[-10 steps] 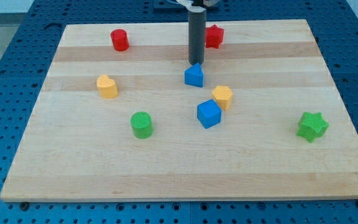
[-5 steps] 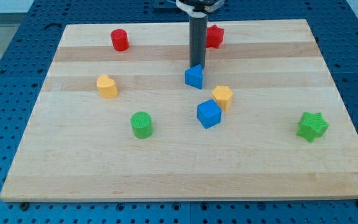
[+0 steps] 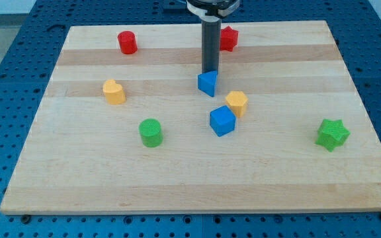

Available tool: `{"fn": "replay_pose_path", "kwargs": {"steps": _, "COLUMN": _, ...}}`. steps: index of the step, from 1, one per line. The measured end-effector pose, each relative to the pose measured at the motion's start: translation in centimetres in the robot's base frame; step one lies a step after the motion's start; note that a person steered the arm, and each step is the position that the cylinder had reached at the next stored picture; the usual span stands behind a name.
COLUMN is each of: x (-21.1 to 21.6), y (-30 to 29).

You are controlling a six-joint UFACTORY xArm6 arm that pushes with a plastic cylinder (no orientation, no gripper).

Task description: Push blue triangle towards blue cube

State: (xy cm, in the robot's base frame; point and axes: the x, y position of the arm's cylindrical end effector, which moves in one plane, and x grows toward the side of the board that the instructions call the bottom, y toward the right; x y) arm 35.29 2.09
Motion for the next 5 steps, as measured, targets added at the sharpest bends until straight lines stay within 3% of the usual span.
{"fn": "replay_pose_path", "kwargs": {"steps": 5, "x": 0.35, "y": 0.01}}
